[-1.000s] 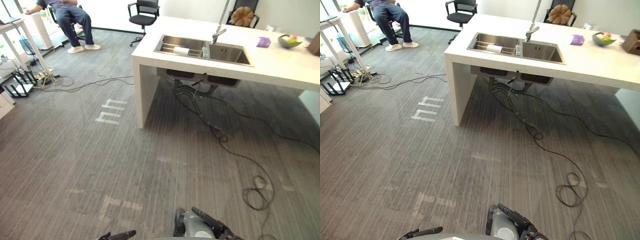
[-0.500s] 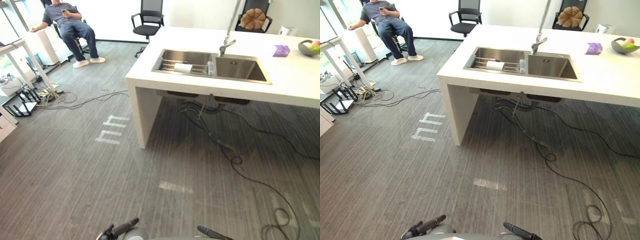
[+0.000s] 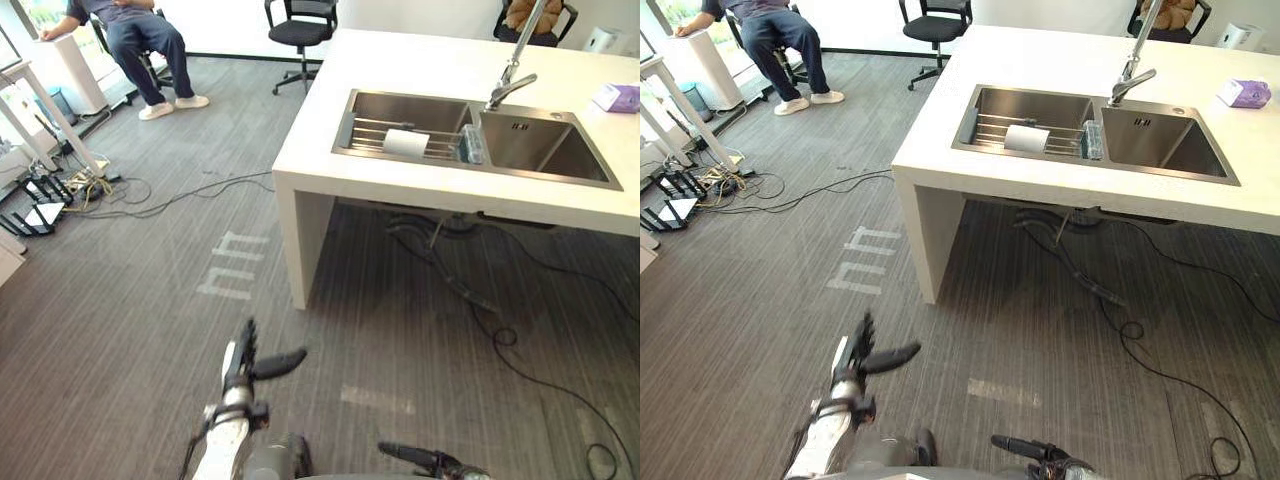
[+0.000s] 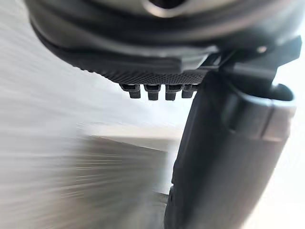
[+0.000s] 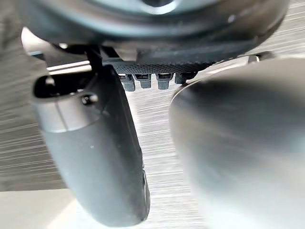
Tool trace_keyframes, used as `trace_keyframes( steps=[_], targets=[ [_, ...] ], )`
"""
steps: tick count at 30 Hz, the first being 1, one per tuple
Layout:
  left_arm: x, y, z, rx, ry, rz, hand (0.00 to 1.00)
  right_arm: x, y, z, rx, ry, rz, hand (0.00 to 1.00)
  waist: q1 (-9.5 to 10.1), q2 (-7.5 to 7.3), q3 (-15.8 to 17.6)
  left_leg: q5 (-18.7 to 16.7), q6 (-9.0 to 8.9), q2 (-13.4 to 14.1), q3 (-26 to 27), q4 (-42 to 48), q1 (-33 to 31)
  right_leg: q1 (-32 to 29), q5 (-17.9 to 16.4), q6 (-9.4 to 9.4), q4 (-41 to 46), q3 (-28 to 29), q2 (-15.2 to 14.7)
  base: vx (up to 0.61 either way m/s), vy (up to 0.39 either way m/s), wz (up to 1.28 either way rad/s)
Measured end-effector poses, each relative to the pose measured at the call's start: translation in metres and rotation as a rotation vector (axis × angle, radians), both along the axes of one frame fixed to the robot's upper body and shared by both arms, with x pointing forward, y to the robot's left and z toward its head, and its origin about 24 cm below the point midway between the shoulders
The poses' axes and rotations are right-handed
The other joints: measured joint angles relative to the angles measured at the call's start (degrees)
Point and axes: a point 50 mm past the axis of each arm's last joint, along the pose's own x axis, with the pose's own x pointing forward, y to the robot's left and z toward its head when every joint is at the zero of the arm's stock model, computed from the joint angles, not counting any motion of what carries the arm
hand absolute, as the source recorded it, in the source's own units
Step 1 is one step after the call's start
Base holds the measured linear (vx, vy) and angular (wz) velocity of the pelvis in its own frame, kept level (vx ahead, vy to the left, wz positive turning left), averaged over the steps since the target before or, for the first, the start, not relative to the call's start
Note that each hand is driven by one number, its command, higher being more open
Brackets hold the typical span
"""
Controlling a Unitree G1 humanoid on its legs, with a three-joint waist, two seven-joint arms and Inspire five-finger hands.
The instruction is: Walk over to the sink, pick up the cup, carry it to the dishwasher, place the cup inside the dishwasher, then close the dishwasher door
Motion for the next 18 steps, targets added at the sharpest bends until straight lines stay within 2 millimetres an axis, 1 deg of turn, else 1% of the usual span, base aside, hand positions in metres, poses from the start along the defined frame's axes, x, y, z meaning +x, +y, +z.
trace_keyframes(
  steps=[1,2,3,4,5,6,7,8,9,10,11,12,13,15,16,17,18],
  targets=[
    [0.005,-0.001,0.017,0.011,-0.1,0.013,1.0,-0.001,-0.003,0.001,-0.006,0.003,0.002,1.0,-0.68,0.07,-0.1,-0.4,-0.04,0.6,0.4,-0.4,2.3,-3.8,-2.1,-3.37,7.0,-3.3,-1.9,0.26,0.006,-0.11],
    [0.011,0.001,0.035,0.031,-0.198,0.027,1.0,-0.002,-0.003,0.0,-0.003,0.013,0.006,1.0,-0.97,0.21,-0.1,-0.8,-0.36,1.5,0.8,-0.8,3.6,-7.5,-4.3,-5.8,8.4,-5.7,-2.7,0.29,-0.022,-0.1],
    [0.015,0.001,0.044,0.042,-0.246,0.032,1.0,-0.002,-0.002,0.0,0.01,0.005,-0.016,1.0,-1.03,0.28,-0.1,-0.8,-0.48,2.1,0.8,-0.9,4.1,-9.1,-5.3,-6.03,7.0,-6.9,-2.6,0.37,-0.088,-0.03],
    [0.022,0.004,0.059,0.074,-0.319,0.035,1.0,0.002,-0.002,0.001,0.029,-0.016,-0.046,1.0,-1.61,0.56,0.1,-1.1,-1.11,3.8,0.2,-0.8,4.6,-10.7,-7.5,-6.41,1.1,-9.7,-1.4,0.34,-0.173,0.08],
    [0.028,0.005,0.069,0.093,-0.361,0.037,1.0,0.002,-0.001,0.001,0.035,-0.02,-0.053,1.0,-1.7,1.01,0.4,-1.5,-1.89,5.4,-0.2,-0.7,5.3,-10.4,-8.5,-6.88,-5.6,-12.0,-0.1,0.38,-0.265,0.11],
    [0.033,0.007,0.083,0.107,-0.421,0.042,1.0,0.001,0.001,0.0,0.039,-0.019,-0.054,1.0,-1.7,1.29,0.6,-2.3,-3.68,7.4,-0.5,-0.4,6.7,-9.3,-8.6,-6.93,-18.2,-14.7,1.5,0.3,-0.263,0.07],
    [0.034,0.008,0.088,0.111,-0.445,0.042,1.0,0.001,0.002,0.0,0.04,-0.017,-0.05,1.0,-1.7,1.33,0.6,-3.0,-4.77,8.1,-0.5,-0.3,7.4,-8.7,-8.1,-6.58,-23.6,-15.3,1.9,0.29,-0.294,-0.01],
    [0.034,0.009,0.095,0.122,-0.478,0.04,1.0,0.001,0.003,-0.001,0.034,-0.015,-0.033,1.0,-1.57,1.12,0.6,-4.1,-6.37,8.5,-0.4,0.1,8.4,-7.9,-6.1,-6.25,-32.1,-15.4,2.0,0.31,-0.334,-0.14],
    [0.032,0.011,0.104,0.152,-0.518,0.03,1.0,-0.001,0.007,-0.002,0.024,-0.014,0.011,1.0,-1.19,-0.44,0.3,-6.6,-8.73,8.3,-0.1,2.0,9.9,-6.4,3.4,-6.99,-44.6,-13.8,1.7,0.33,-0.356,-0.17],
    [0.032,0.011,0.106,0.157,-0.524,0.027,1.0,-0.001,0.009,-0.002,0.023,-0.013,0.021,1.0,-1.17,-0.64,0.3,-7.6,-9.66,8.1,-0.1,2.8,10.1,-5.8,7.5,-8.26,-45.2,-13.7,1.6,0.32,-0.367,-0.37],
    [0.028,0.006,0.103,0.138,-0.518,0.038,1.0,0.0,-0.003,0.0,-0.018,-0.02,0.059,1.0,-0.74,2.9,0.6,-9.2,-10.77,11.1,-0.6,4.6,10.3,-4.6,6.5,-8.03,-45.6,-13.7,5.0,0.27,-0.325,-0.4],
    [0.024,-0.004,0.108,0.122,-0.549,0.03,1.0,0.001,-0.012,0.002,-0.035,-0.024,0.085,1.0,-0.77,5.22,0.7,-9.7,-10.92,13.2,-1.3,5.0,10.8,-4.7,4.2,-8.75,-44.3,-13.8,7.2,0.24,-0.282,-0.41],
    [0.023,-0.008,0.112,0.121,-0.569,0.021,1.0,0.002,-0.013,0.003,-0.031,-0.029,0.088,1.0,-0.83,5.58,0.9,-10.0,-11.31,14.0,-1.6,5.0,11.3,-5.0,2.7,-9.21,-42.7,-13.8,7.8,0.18,-0.228,-0.23],
    [0.02,-0.023,0.125,0.127,-0.646,-0.039,1.0,0.006,-0.008,0.003,-0.014,-0.046,0.101,1.0,-0.96,5.65,0.8,-10.1,-11.6,16.0,-3.4,5.0,12.8,-5.7,-1.7,-10.03,-37.8,-14.2,9.2,0.16,-0.228,-0.08],
    [0.019,-0.024,0.128,0.126,-0.664,-0.048,1.0,0.007,-0.008,0.003,-0.013,-0.047,0.102,1.0,-0.94,5.52,0.9,-10.2,-11.68,16.4,-3.4,5.0,12.9,-6.0,-2.5,-10.14,-36.9,-14.3,9.5,0.15,-0.213,-0.03],
    [0.018,-0.025,0.134,0.121,-0.698,-0.05,1.0,0.008,-0.008,0.004,-0.012,-0.051,0.108,1.0,-0.8,5.64,0.8,-10.5,-11.98,17.1,-3.3,4.8,13.2,-6.9,-4.0,-10.34,-34.8,-14.4,9.8,0.13,-0.162,-0.04],
    [0.017,-0.022,0.138,0.12,-0.721,-0.036,1.0,0.011,-0.01,0.005,-0.028,-0.056,0.146,1.0,-0.74,5.76,0.7,-10.8,-12.13,17.8,-3.3,4.9,13.2,-7.6,-5.4,-10.92,-33.5,-14.6,10.3,0.12,-0.141,-0.07]
  ],
)
